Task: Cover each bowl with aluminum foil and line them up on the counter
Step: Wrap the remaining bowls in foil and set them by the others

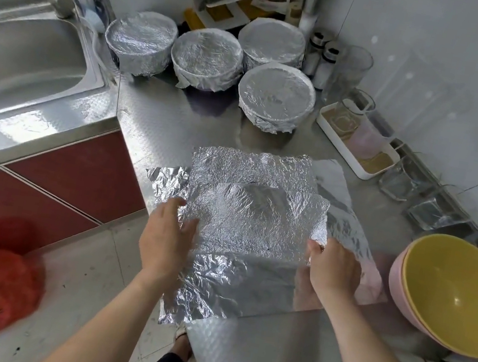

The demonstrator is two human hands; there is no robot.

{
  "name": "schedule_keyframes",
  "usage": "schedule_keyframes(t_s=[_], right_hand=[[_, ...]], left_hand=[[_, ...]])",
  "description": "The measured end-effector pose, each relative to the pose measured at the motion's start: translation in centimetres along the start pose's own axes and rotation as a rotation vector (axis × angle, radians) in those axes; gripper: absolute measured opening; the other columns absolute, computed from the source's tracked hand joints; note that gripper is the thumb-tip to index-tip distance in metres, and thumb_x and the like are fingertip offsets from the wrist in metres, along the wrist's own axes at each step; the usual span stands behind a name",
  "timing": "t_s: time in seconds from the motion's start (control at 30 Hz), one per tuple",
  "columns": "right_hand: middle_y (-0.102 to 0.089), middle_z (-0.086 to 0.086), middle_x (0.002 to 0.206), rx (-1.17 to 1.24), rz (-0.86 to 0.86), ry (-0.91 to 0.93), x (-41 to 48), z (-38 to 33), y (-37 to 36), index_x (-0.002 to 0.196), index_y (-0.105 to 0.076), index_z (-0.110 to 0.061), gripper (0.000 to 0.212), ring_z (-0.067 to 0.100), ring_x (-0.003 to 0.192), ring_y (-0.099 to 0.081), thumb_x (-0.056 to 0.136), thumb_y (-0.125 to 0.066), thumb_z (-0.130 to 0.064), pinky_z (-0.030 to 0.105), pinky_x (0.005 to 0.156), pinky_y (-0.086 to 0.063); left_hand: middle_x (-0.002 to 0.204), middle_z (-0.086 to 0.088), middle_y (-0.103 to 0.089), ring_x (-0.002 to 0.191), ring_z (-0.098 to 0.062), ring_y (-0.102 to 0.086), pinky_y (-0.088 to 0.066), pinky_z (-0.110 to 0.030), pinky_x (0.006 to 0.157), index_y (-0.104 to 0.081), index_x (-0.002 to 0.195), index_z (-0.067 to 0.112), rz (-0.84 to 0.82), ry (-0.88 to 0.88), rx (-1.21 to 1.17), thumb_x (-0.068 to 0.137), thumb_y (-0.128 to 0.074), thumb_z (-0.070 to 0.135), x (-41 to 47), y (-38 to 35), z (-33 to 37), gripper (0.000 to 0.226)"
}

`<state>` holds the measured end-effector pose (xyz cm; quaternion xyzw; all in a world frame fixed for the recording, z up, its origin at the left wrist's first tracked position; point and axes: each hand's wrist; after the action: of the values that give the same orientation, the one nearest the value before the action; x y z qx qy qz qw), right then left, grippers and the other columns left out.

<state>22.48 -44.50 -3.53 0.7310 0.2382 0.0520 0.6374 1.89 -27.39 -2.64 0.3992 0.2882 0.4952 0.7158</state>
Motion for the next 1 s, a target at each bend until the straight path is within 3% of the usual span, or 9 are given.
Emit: schedule_keyframes(t_s=[0.07,0.13,0.17,0.23,0.33,0.47,0.6,0.73,1.0], right_hand=[[-0.068,0.02,0.1,-0.03,0.005,0.004,0.0,-0.2,-0.1,0.097,-0.062,-0.004,0.04,0.037,0.098,-0.061,0.098,-0.047,-0.041,0.04,0.079,-0.042],[-0.068,0.019,0.101,-0.052,0.006,0.011,0.0,-0.4,-0.1,0.099,-0.062,-0.004,0.04,0.037,0.099,-0.061,0.098,-0.046,-0.041,0.04,0.079,-0.042],[-0.068,0.019,0.101,-0.061,0.006,0.01,0.0,-0.5,-0.1,0.099,-0.062,-0.004,0.04,0.036,0.1,-0.061,0.098,-0.045,-0.041,0.039,0.079,-0.042],[-0.067,0.02,0.101,-0.065,0.014,0.002,-0.2,-0.5,0.0,0.1,-0.061,-0.003,0.041,0.037,0.101,-0.06,0.099,-0.045,-0.041,0.04,0.08,-0.042],[-0.066,0.021,0.101,-0.063,0.044,-0.021,-0.4,-0.6,-0.1,0.101,-0.059,-0.002,0.041,0.037,0.104,-0.056,0.098,-0.045,-0.041,0.041,0.082,-0.039],[-0.063,0.021,0.103,-0.02,0.149,-0.044,-0.6,-0.8,-0.8,0.105,-0.058,-0.004,0.038,0.039,0.104,-0.052,0.089,-0.063,-0.038,0.045,0.083,-0.039],[-0.051,0.02,0.128,0.075,0.363,0.348,-2.4,-2.7,-0.8,0.13,-0.051,-0.005,0.05,0.038,0.118,-0.046,0.088,-0.062,-0.03,0.05,0.091,-0.044],[-0.029,0.011,0.154,-0.027,0.028,0.794,-6.2,-4.3,-4.3,0.145,-0.035,-0.006,0.061,0.027,0.142,-0.03,0.102,-0.023,-0.047,0.045,0.116,-0.026],[-0.014,0.01,0.16,-0.222,-0.159,0.759,-4.8,0.7,-5.0,0.151,-0.018,-0.005,0.082,0.021,0.148,-0.009,0.097,-0.016,-0.065,0.04,0.114,-0.012]], left_hand=[[0.097,-0.005,-0.064,0.089,-0.028,-0.06,-0.04,-0.03,0.065,-0.069,0.103,0.014,0.042,-0.281,-0.005,0.085,-0.074,0.023,0.1,-0.7,1.2,0.021],[0.115,-0.001,-0.066,0.106,-0.029,-0.06,-0.049,-0.036,0.079,-0.069,0.11,0.019,-0.05,-0.515,0.065,0.087,-0.07,0.029,-0.2,-1.9,2.7,0.025],[0.136,0.003,-0.055,0.127,-0.026,-0.05,-0.044,-0.041,0.098,-0.061,0.126,0.024,-0.167,-0.537,0.109,0.092,-0.062,0.038,-0.5,-2.6,3.4,0.038],[0.159,0.008,-0.014,0.148,-0.019,-0.009,-0.012,-0.041,0.119,-0.025,0.151,0.031,-0.365,-0.477,0.194,0.096,-0.041,0.057,-0.8,-4.2,3.7,0.063],[0.161,0.002,0.015,0.147,-0.019,0.018,0.006,-0.046,0.12,0.007,0.154,0.029,-0.452,-0.424,0.299,0.094,-0.019,0.069,-1.0,-5.6,2.6,0.076],[0.158,0.001,0.025,0.144,-0.019,0.027,0.011,-0.049,0.119,0.016,0.152,0.028,-0.446,-0.43,0.38,0.092,-0.01,0.075,-1.2,-5.7,1.7,0.081],[0.158,0.002,0.027,0.143,-0.019,0.029,0.014,-0.05,0.117,0.017,0.152,0.026,-0.444,-0.408,0.399,0.089,-0.006,0.078,-1.2,-6.2,1.6,0.086],[0.157,-0.001,0.029,0.142,-0.022,0.031,0.01,-0.052,0.118,0.021,0.151,0.023,-0.46,-0.434,0.44,0.09,-0.005,0.074,-1.3,-6.2,1.4,0.084],[0.158,0.002,0.027,0.143,-0.018,0.03,0.014,-0.05,0.117,0.022,0.151,0.026,-0.429,-0.41,0.419,0.089,-0.007,0.079,-1.3,-6.2,1.4,0.086]])
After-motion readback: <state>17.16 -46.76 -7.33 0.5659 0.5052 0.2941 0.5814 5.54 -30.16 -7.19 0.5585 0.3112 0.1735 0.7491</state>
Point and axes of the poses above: each hand's wrist, its own x-axis towards the middle knuckle, its own y-axis out of the back of the hand, z = x × y
